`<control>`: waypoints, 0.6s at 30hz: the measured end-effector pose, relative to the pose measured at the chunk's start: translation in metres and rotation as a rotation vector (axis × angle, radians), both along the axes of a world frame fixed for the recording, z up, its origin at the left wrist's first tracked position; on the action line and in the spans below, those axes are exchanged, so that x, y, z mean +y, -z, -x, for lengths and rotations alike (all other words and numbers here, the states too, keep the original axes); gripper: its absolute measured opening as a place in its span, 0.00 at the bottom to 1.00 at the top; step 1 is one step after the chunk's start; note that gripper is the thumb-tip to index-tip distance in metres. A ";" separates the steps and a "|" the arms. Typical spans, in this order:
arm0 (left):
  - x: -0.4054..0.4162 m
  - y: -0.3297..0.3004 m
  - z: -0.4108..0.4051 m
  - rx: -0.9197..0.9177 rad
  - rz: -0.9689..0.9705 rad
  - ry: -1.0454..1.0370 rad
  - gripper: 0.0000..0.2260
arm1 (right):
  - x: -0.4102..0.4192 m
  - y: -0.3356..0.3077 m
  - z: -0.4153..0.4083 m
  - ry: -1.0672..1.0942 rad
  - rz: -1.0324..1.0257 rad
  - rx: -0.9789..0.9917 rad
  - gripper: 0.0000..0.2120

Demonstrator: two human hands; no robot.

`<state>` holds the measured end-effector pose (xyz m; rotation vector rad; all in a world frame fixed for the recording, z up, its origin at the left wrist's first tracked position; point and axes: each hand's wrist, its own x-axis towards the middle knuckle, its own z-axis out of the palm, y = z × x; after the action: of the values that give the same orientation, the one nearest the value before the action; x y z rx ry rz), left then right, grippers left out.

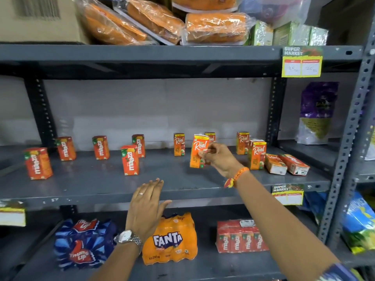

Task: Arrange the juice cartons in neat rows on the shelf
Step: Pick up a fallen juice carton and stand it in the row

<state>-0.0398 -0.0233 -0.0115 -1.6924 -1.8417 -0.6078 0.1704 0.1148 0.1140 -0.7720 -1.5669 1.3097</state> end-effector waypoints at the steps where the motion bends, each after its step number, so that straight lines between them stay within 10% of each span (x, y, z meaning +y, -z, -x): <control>1: 0.000 0.000 -0.001 0.007 -0.007 -0.003 0.29 | 0.001 0.003 0.010 -0.001 -0.014 -0.032 0.10; 18: 0.005 0.004 -0.001 -0.007 -0.004 -0.025 0.29 | 0.013 0.024 0.066 -0.001 -0.083 -0.231 0.22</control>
<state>-0.0389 -0.0183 -0.0152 -1.6636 -1.8625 -0.6075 0.1040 0.1274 0.0900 -0.8957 -1.7922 1.1804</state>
